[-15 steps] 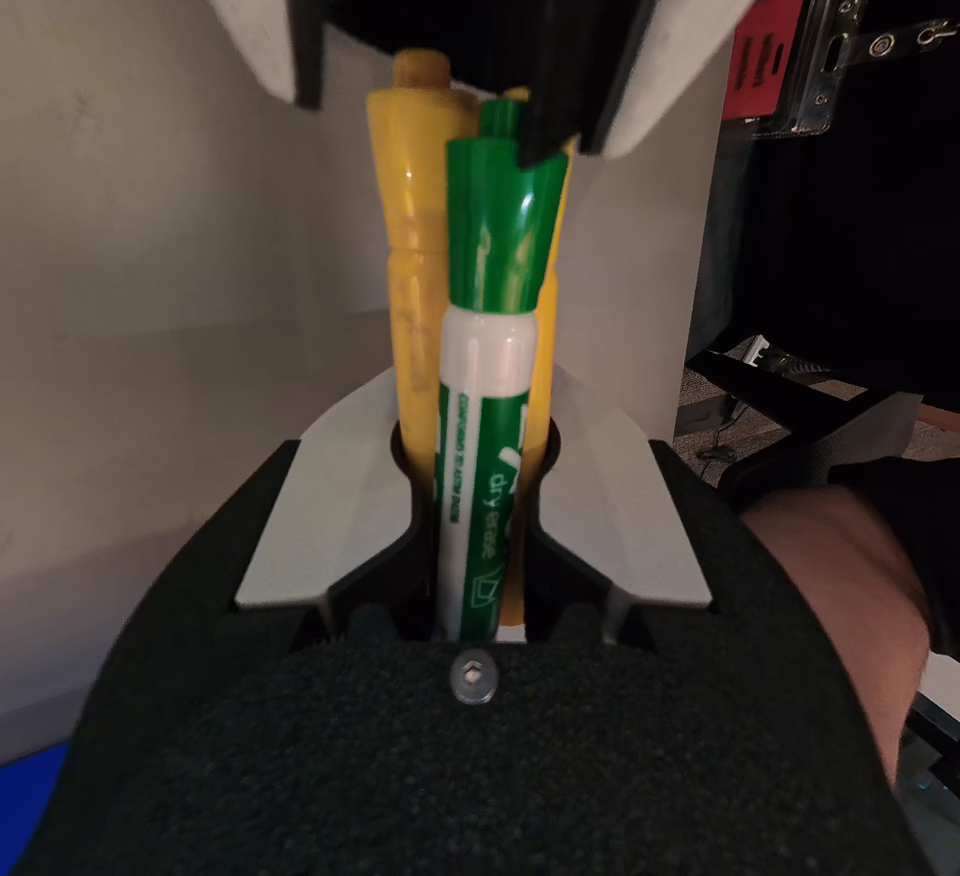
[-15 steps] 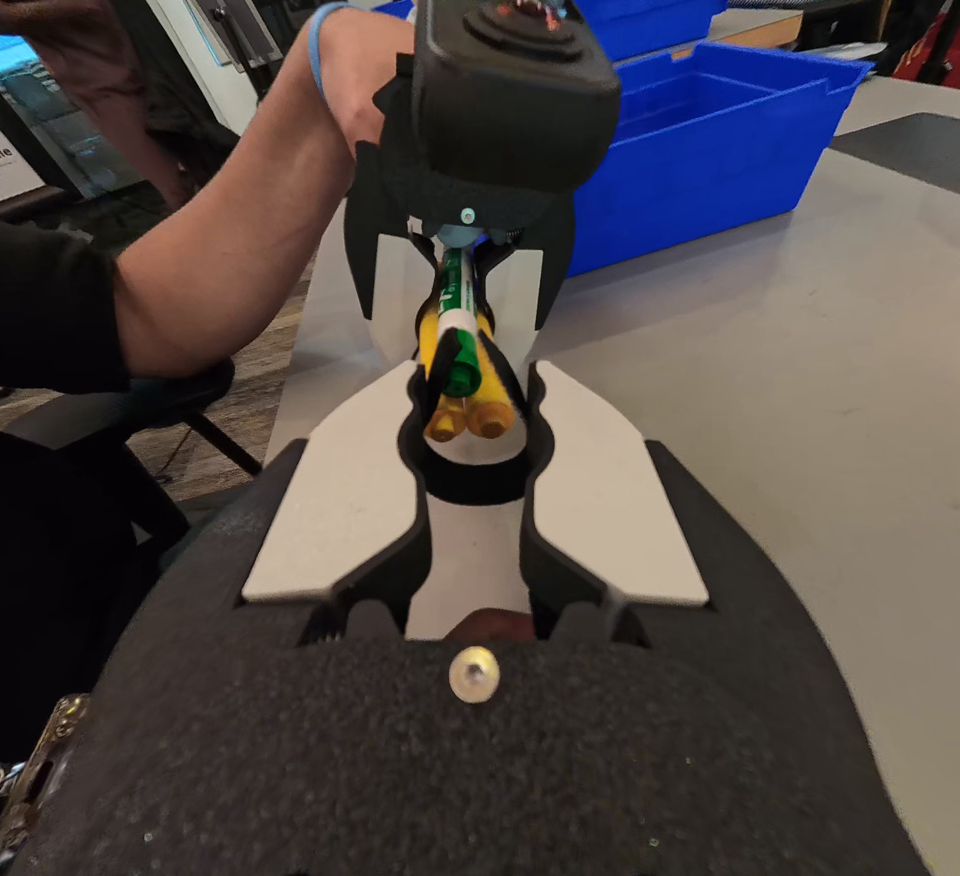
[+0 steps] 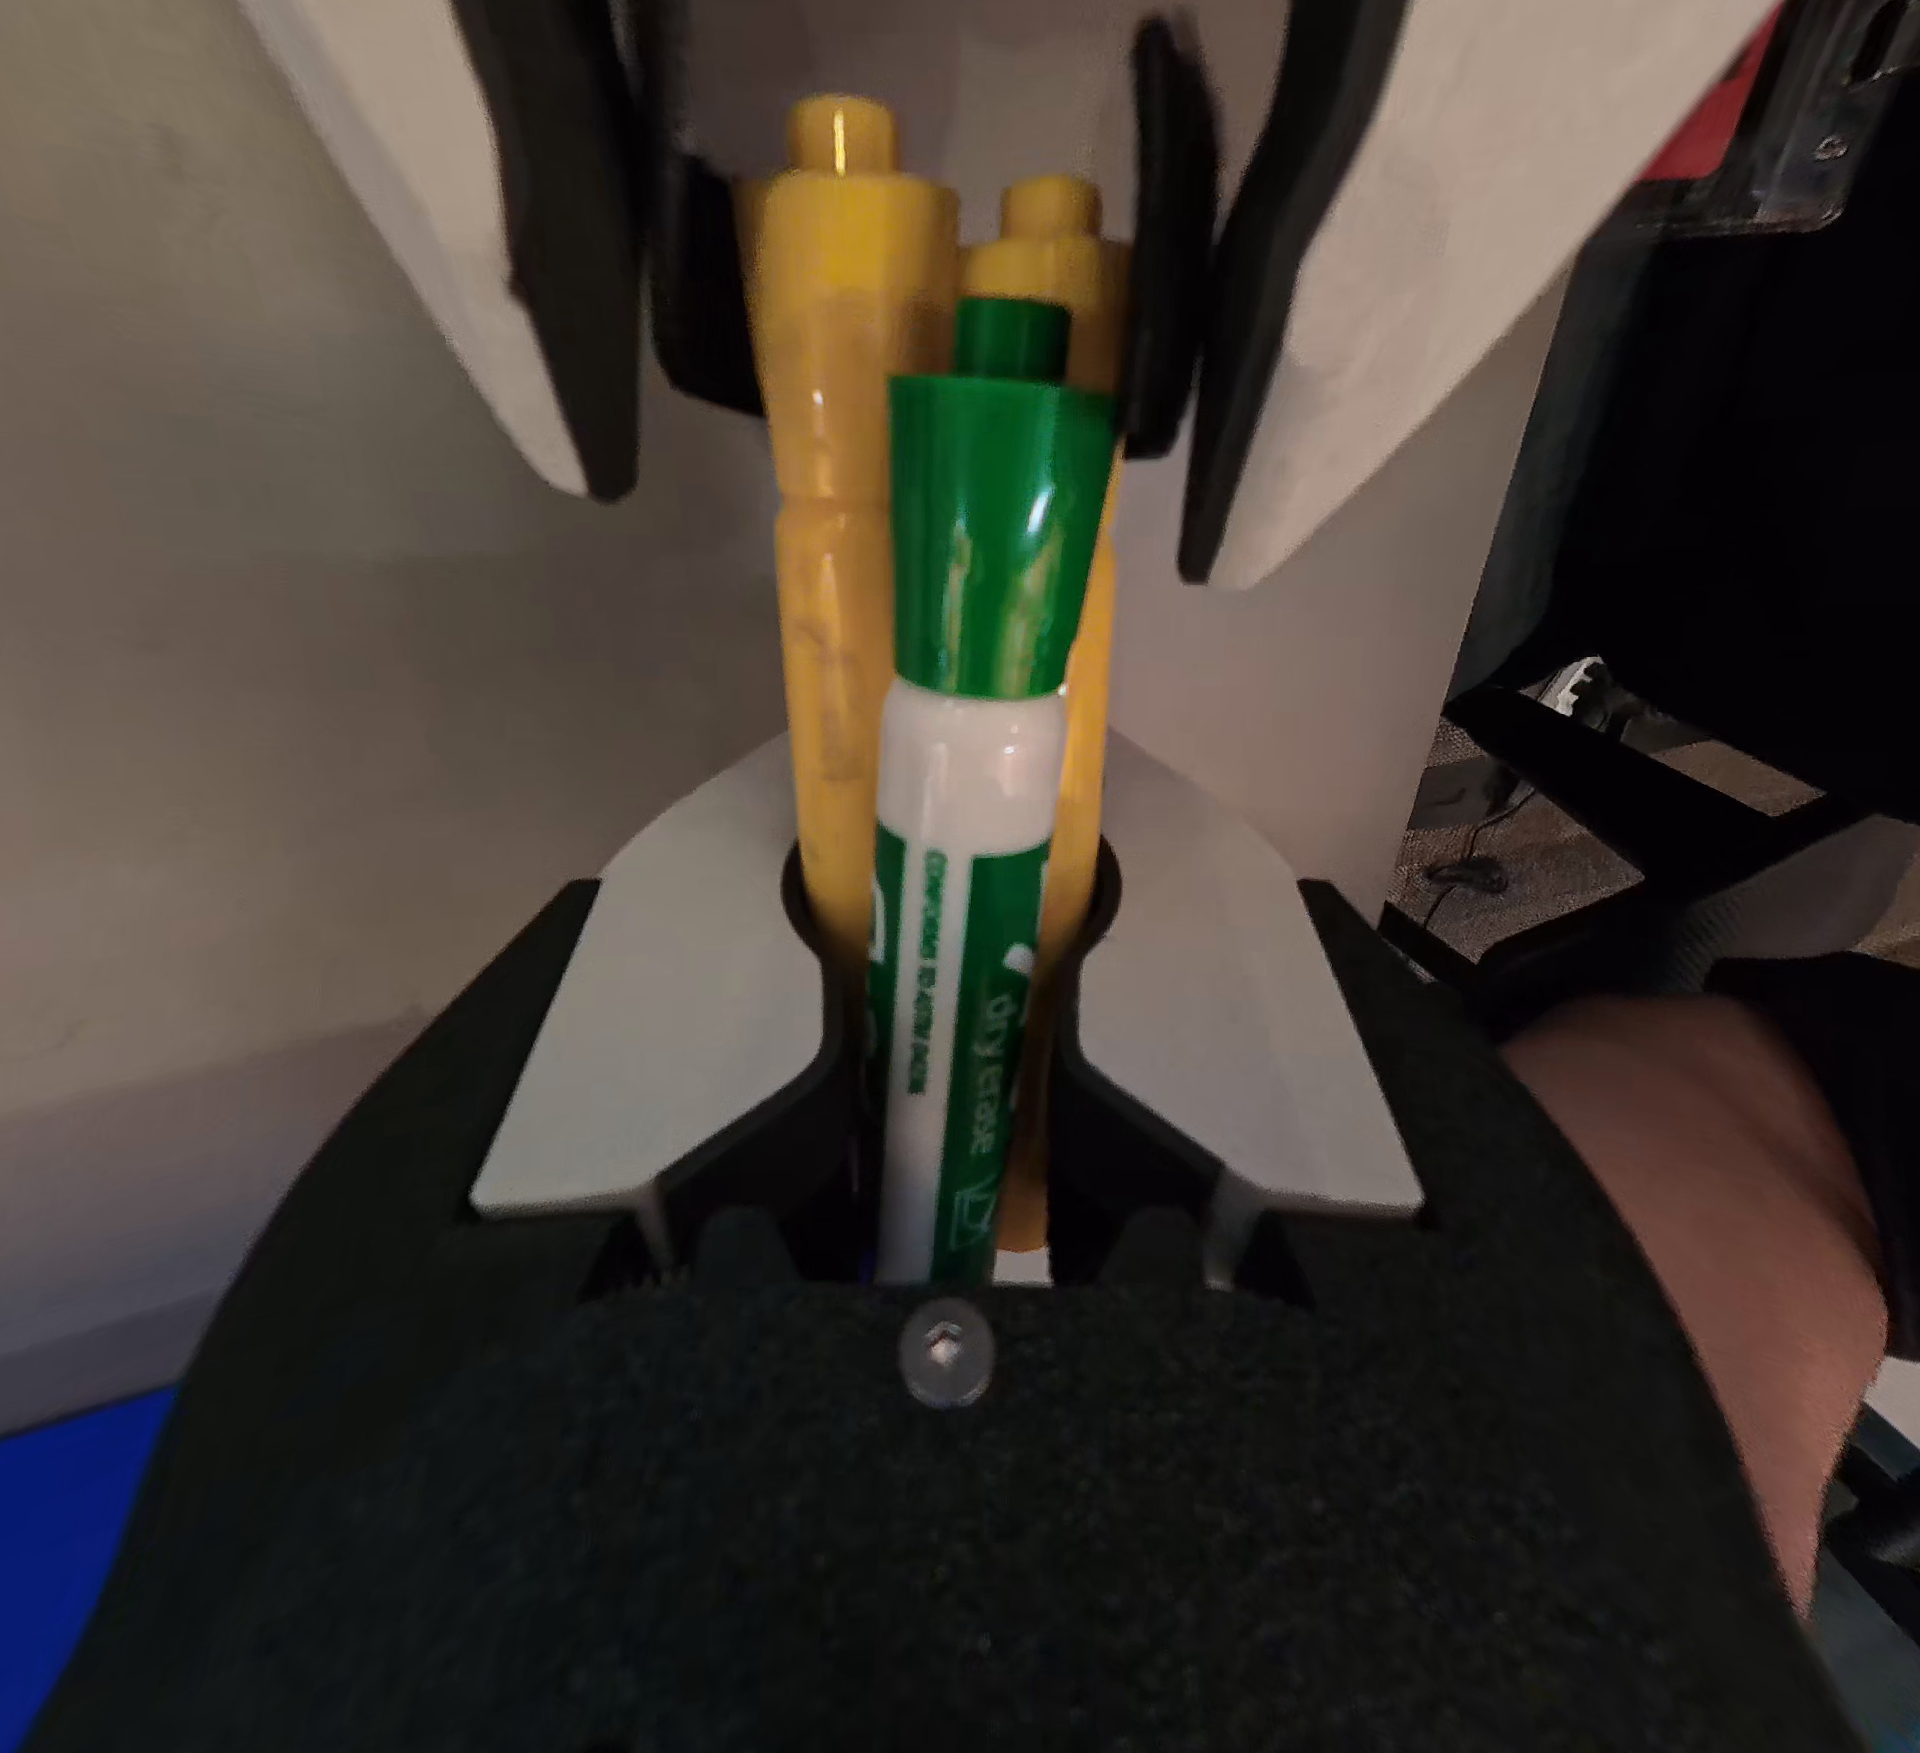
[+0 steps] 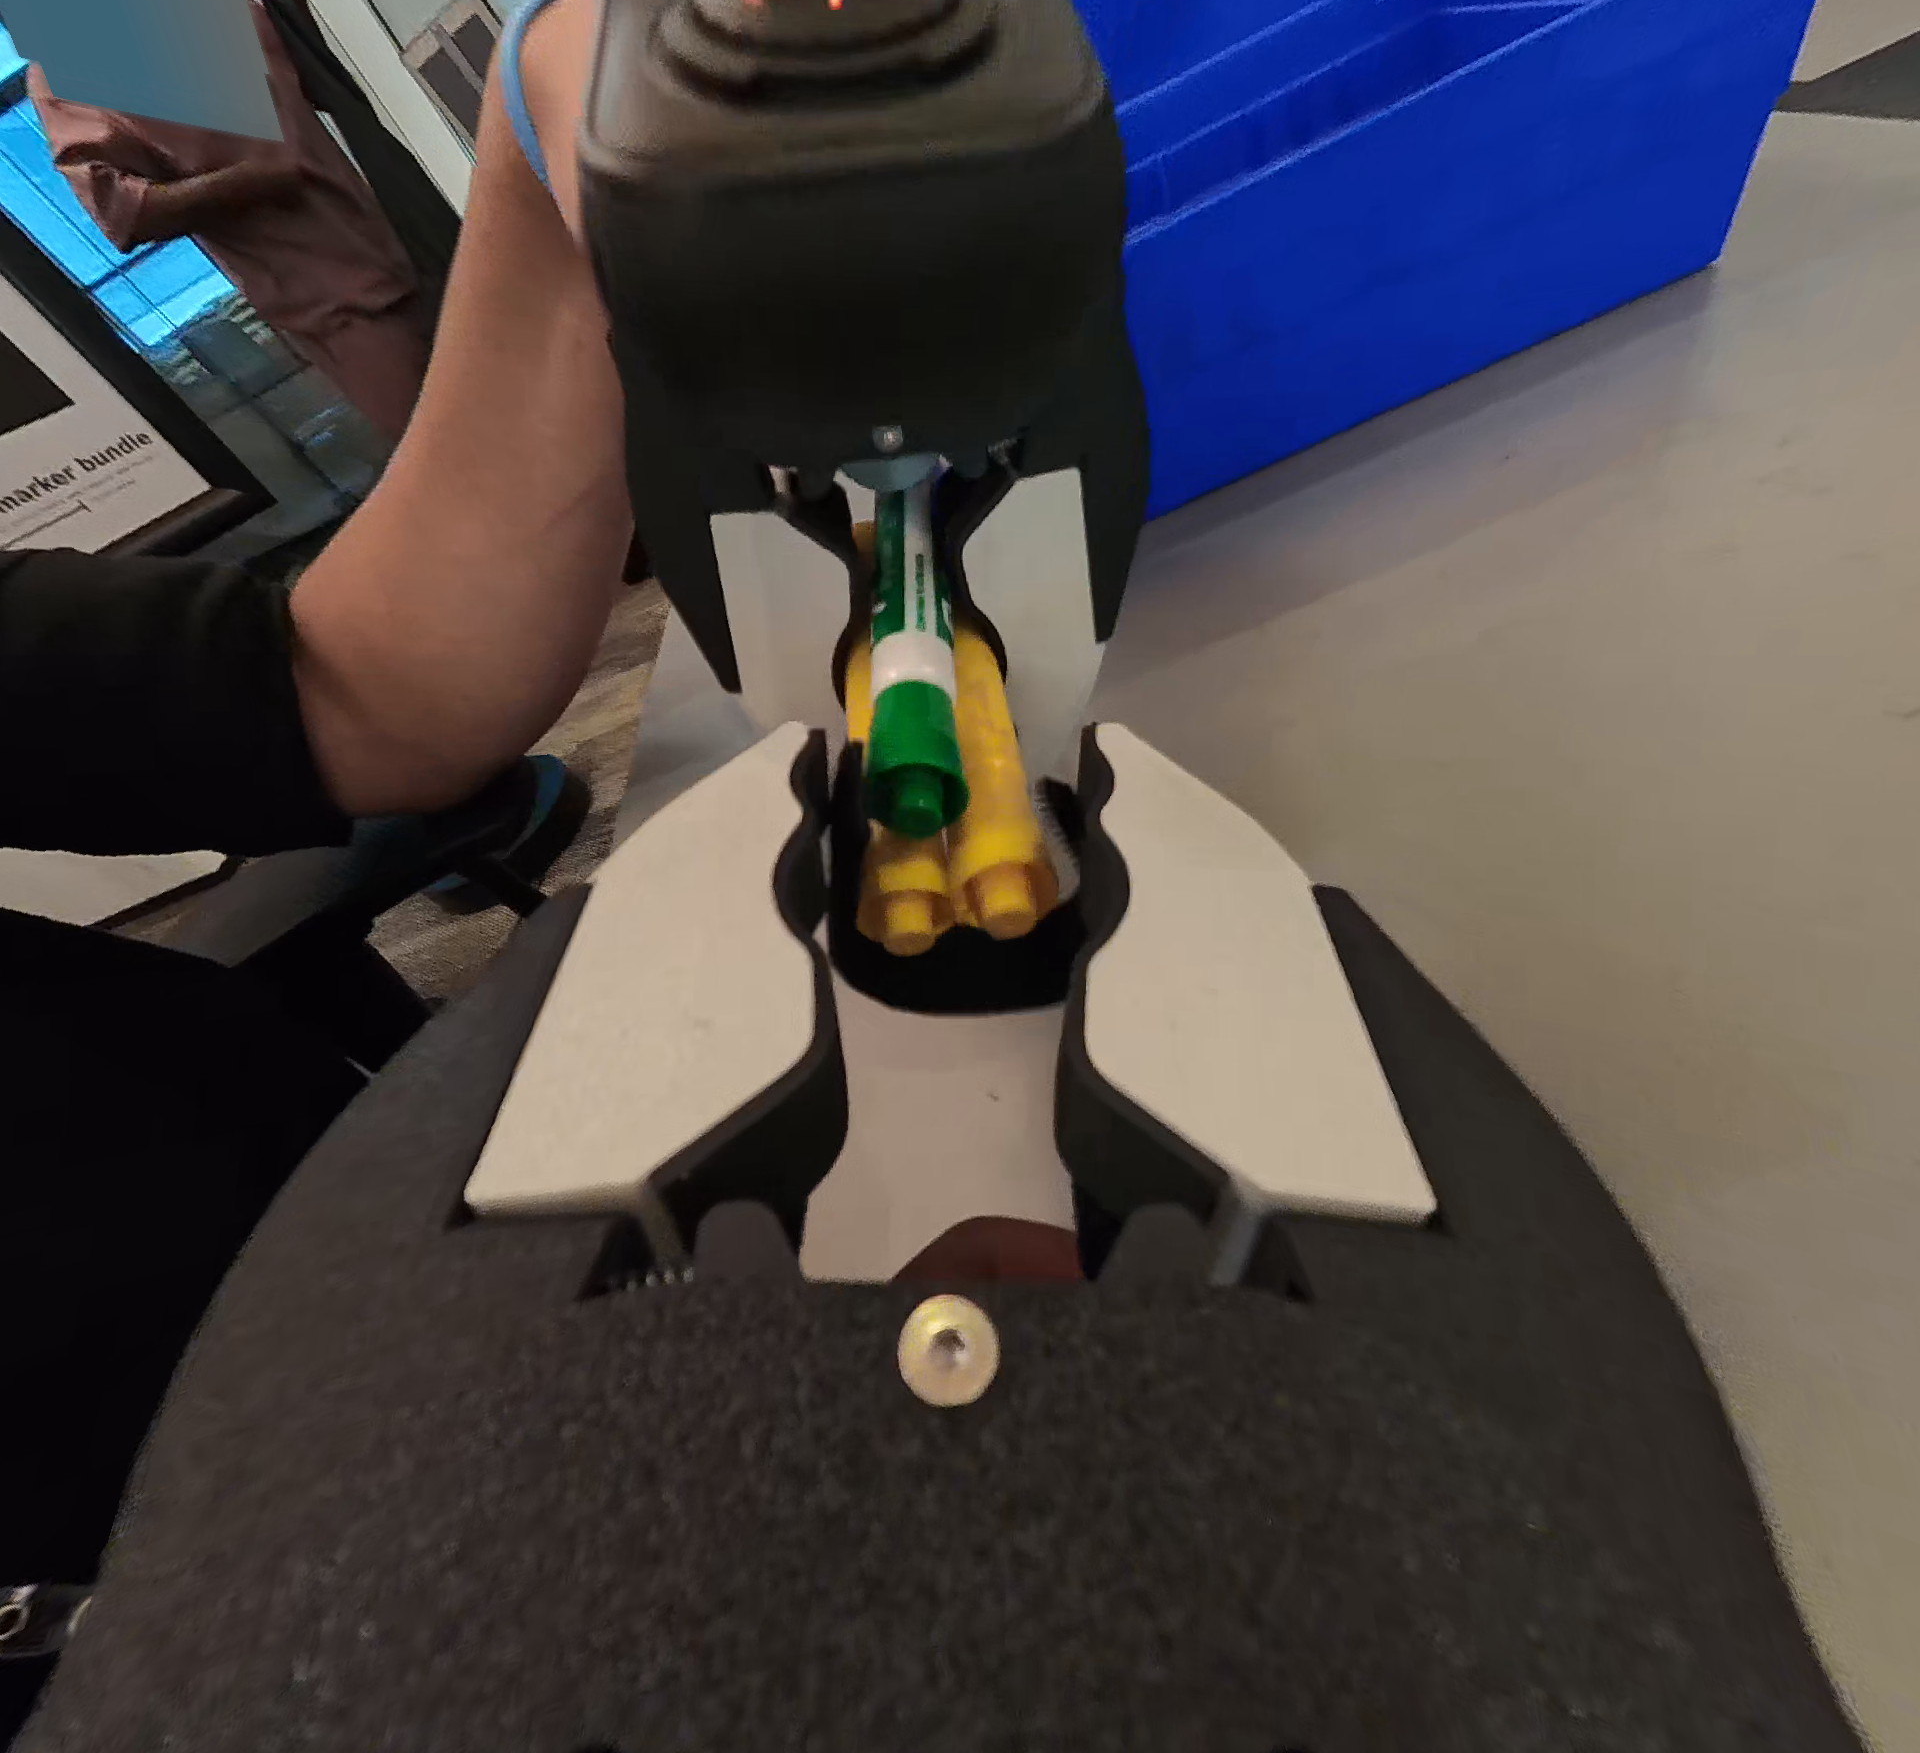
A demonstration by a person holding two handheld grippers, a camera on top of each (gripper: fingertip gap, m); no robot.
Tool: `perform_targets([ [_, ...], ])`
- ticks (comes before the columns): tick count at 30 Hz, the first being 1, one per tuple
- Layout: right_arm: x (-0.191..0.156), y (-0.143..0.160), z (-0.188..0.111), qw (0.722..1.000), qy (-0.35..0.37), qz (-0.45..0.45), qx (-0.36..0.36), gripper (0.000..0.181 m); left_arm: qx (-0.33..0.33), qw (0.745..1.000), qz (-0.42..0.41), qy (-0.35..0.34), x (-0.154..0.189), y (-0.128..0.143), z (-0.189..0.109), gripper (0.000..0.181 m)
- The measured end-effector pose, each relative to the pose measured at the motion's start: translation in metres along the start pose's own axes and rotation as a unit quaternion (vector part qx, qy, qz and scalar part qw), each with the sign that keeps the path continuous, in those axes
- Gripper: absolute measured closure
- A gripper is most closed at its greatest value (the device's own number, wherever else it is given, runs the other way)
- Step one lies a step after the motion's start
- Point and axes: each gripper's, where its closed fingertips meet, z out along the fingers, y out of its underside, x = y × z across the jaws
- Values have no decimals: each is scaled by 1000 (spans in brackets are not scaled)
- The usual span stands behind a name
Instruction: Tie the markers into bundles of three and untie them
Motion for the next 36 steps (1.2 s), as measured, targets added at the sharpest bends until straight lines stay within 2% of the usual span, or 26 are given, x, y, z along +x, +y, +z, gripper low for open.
perform_targets([
  [10, 1, 5, -3, 1000, -9, 6, -17, 138, -17, 999, 19, 24, 5, -14, 18, 140],
  [14, 4, 9, -18, 999, 2, -9, -35, 136, -24, 999, 18, 31, 4, -16, 23, 140],
  [16, 5, 13, -30, 998, 18, -27, -57, 120, -25, 999, 19, 28, 4, -15, 23, 140],
  [18, 1, 21, -42, 995, 33, -41, -82, 92, -27, 999, 19, 28, 4, -15, 24, 140],
  [21, 6, 46, -49, 982, 92, -68, -152, 60, -31, 999, 22, 21, 3, -15, 24, 139],
  [22, 5, 52, -47, 978, 103, -80, -165, 53, -32, 999, 21, 17, 3, -15, 23, 140],
  [25, -1, 51, -33, 978, 112, -90, -152, 51, -30, 999, 19, 9, 4, -15, 17, 140],
  [26, -2, 42, -30, 981, 115, -86, -129, 55, -30, 999, 18, 4, 4, -14, 15, 140],
  [28, -13, 15, -29, 989, 100, -90, -59, 94, -27, 999, 16, -7, 5, -15, 9, 140],
  [30, -21, 1, -31, 989, 95, -110, -32, 117, -21, 999, 22, -14, 8, -16, 4, 140],
  [33, -20, 5, -30, 984, 106, -135, -49, 133, -8, 999, 29, -17, 15, -22, -3, 140],
  [36, -25, -2, -29, 989, 89, -119, -23, 146, 1, 999, 34, -16, 22, -28, -6, 140],
])
